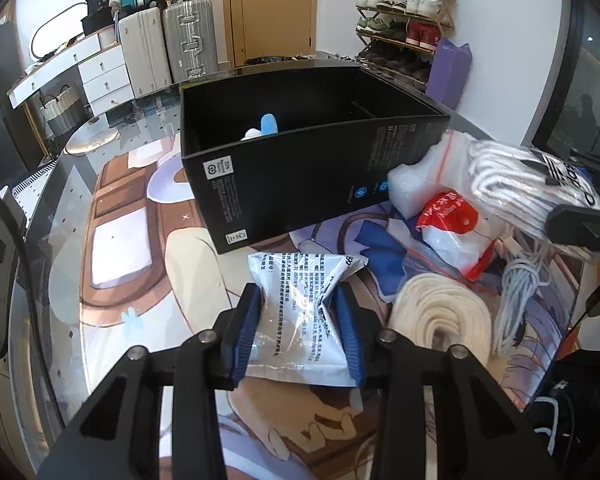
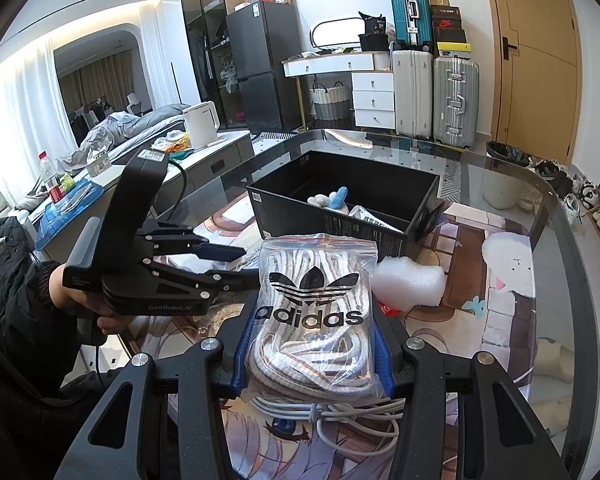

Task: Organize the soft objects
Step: 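Lift the white packet with the left tool while the right tool holds the adidas bag, then carry the white packet with the left tool while the right tool carries the adidas bag over the box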

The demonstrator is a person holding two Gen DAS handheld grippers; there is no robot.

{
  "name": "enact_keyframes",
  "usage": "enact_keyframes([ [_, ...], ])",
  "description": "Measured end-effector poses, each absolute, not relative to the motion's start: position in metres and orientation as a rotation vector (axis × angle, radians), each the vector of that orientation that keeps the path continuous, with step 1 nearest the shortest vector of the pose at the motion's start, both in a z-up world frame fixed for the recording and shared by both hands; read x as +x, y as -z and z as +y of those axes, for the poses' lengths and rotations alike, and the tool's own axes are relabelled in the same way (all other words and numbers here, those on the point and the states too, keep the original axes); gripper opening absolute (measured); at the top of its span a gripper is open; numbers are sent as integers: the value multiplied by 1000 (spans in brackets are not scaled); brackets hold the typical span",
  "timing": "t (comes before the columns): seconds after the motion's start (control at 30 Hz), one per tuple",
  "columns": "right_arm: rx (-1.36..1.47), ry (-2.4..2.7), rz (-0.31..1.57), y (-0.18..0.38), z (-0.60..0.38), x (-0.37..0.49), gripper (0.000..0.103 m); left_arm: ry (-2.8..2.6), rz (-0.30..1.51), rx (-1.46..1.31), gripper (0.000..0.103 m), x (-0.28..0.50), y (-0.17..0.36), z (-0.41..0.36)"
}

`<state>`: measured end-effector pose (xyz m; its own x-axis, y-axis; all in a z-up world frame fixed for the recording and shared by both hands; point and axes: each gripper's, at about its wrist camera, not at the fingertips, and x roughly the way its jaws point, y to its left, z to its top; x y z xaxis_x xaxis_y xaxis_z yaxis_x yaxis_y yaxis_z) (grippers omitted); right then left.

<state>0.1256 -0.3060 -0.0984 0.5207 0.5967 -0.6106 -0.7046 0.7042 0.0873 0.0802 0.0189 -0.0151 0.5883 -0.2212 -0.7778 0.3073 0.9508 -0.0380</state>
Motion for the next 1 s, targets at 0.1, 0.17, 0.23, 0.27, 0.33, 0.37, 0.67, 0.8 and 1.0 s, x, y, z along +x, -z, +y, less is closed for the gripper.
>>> enact_keyframes([
  [0.1,-175,-783,651,97,-306,126,49,309,874,97,36,72,9,20],
  [0.17,-169,-778,643,96,-307,126,49,307,862,91,36,70,4,20],
  [0.23,-164,-771,640,95,-309,127,49,300,841,87,36,65,-3,22],
  [0.27,-161,-766,635,93,-309,127,49,296,832,85,36,64,-6,23],
  [0.33,-158,-757,627,90,-309,128,49,284,805,77,36,60,-16,26],
  [0.37,-155,-752,619,88,-310,129,49,281,792,73,36,59,-20,28],
  [0.67,-122,-697,583,75,-309,146,49,259,716,52,36,63,-48,37],
  [0.8,-109,-684,577,72,-308,155,49,256,695,49,36,70,-57,36],
  [1.0,-102,-664,581,70,-307,168,49,247,677,49,36,85,-65,34],
])
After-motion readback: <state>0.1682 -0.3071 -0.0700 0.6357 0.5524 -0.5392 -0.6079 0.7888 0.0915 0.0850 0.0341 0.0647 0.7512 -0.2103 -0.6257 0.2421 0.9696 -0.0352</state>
